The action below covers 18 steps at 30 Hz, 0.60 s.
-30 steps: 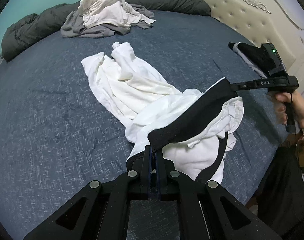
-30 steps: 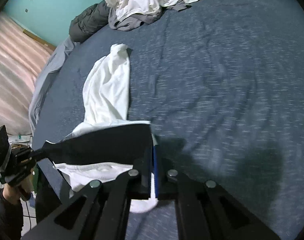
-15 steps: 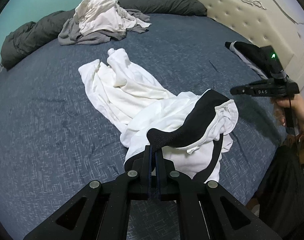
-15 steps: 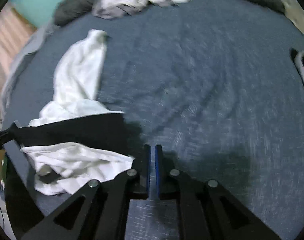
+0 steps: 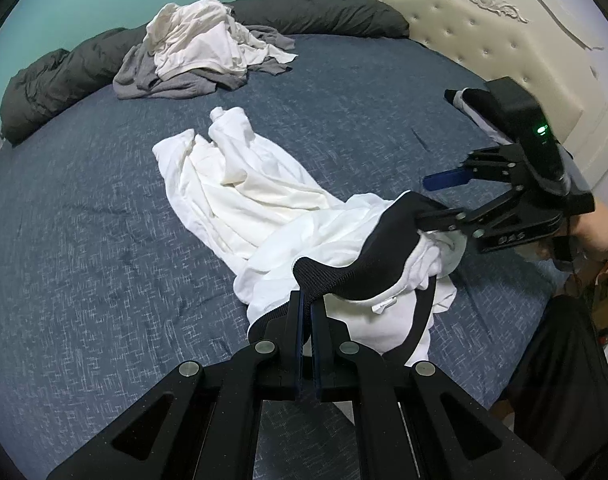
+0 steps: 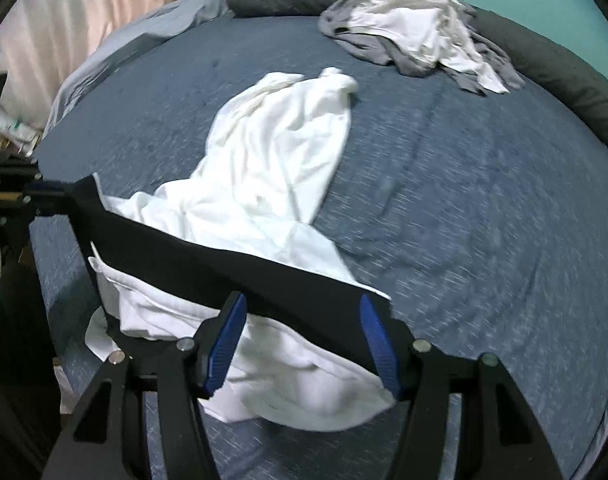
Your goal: Fold clothes
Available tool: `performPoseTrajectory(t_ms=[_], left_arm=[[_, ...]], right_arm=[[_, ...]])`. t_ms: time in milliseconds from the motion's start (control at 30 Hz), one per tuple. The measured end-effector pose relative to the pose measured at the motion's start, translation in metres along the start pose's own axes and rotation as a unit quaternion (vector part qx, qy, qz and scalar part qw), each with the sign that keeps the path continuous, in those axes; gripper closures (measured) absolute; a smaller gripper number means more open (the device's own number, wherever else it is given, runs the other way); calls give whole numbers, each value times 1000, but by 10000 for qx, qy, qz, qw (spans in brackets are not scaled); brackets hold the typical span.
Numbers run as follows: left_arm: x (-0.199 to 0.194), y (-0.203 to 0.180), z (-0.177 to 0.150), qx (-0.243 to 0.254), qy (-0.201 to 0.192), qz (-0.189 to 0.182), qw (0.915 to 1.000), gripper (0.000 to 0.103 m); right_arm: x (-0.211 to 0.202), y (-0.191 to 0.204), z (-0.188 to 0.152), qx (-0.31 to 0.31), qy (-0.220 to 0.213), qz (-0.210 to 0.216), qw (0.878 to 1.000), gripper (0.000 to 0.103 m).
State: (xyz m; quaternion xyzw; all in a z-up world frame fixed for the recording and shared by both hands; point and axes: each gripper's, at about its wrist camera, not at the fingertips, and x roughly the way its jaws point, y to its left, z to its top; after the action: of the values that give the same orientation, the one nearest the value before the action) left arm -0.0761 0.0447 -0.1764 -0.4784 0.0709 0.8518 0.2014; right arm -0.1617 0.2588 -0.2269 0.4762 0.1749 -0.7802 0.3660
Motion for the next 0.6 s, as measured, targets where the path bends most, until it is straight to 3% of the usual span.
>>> performPoseTrajectory(t_ms=[167, 200, 233, 333, 500, 600], left_arm=[[-3, 0, 2, -22, -50, -21, 10000, 100], [-3, 0, 2, -23, -52, -21, 10000, 100], [-2, 0, 2, -29, -50, -19, 10000, 100], [2, 2, 3, -75, -39, -15, 10000, 99], [12, 7, 4, -264, 15, -43, 9996, 97], [16, 9, 2, -354, 34, 3, 9994, 91]], right_arm=[[16, 11, 6, -256, 192, 61, 9995, 44], [17, 11, 6, -294, 214, 85, 9993, 59], [17, 12, 7, -291, 197, 143, 9993, 79], [13, 16, 8, -297, 121, 145, 9994, 97], [-2, -2, 9, 23, -67, -136, 9999, 100], [-13, -22, 7, 361, -138, -386, 9985, 100]])
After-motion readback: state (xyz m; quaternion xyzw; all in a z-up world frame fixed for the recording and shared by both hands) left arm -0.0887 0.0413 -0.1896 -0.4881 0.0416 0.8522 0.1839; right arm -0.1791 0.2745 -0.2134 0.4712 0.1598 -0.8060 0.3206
